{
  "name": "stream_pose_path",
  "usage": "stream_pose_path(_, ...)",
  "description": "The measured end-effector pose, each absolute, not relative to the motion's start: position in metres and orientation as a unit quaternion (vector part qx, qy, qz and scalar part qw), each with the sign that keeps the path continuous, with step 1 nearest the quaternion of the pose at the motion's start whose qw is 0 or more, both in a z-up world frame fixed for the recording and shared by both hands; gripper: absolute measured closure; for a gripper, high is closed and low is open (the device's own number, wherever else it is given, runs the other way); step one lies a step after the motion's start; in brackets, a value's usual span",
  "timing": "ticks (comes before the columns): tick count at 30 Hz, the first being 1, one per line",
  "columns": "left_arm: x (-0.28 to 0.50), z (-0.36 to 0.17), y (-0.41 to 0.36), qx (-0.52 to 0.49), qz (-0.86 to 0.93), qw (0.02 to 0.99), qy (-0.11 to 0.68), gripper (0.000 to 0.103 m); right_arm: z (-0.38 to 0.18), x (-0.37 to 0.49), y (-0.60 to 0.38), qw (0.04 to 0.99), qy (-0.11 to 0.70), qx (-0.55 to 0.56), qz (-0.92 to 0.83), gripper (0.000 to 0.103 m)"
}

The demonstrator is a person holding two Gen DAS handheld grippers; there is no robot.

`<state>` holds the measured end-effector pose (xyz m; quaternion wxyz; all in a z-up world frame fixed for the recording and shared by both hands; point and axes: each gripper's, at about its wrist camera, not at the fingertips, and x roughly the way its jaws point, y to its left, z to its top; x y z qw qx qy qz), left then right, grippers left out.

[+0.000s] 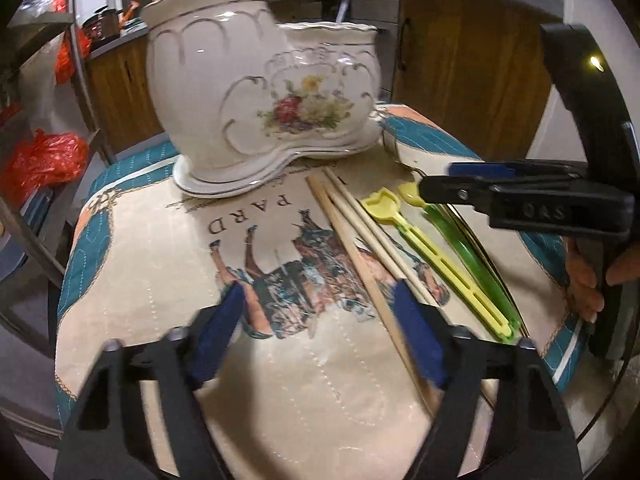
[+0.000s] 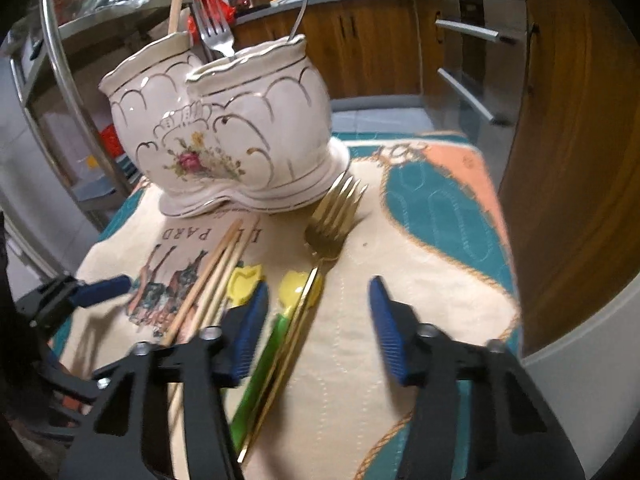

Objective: Organize utensils
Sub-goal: 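Move both open tools back toward the remaining utensils on the table, then grasp a wooden chopstick with the left tool while the right tool grasps the gold fork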

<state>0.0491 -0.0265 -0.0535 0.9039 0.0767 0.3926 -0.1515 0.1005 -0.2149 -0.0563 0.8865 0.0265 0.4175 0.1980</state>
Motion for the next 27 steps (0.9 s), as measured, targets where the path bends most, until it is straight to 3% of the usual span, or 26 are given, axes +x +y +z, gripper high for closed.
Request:
stream_pose_path(6,0.044,-0.054,-0.033,0.089,-0.177,0.897,0.396,0.076,-0.061,0.103,-0.215,0.874,0.431,0.05,0.219,0.09)
stream_pose_path(9,0.045,-0.053,-0.03,0.096,-0.175,0.894,0.402,0.094,-0.06,0.103,-0.22,0.873,0.43,0.059,0.221,0.092)
stream_pose_path(20,0.052,-0.048,0.004,0.111,-0.149,0.884,0.43,0.094,-0.055,0.086,-0.228,0.882,0.425,-0.056,0.195,0.095)
stream_pose_path(24,0.062,-0.049,-0.002,0.107,-0.148,0.881,0.437,0.092,-0.059,0.091,-0.227,0.88,0.43,-0.058,0.191,0.077)
stream_pose_path(27,0.068,-0.05,-0.01,0.116,-0.145,0.879,0.44,0.09,-0.06,0.094,-0.225,0.88,0.428,-0.06,0.195,0.076)
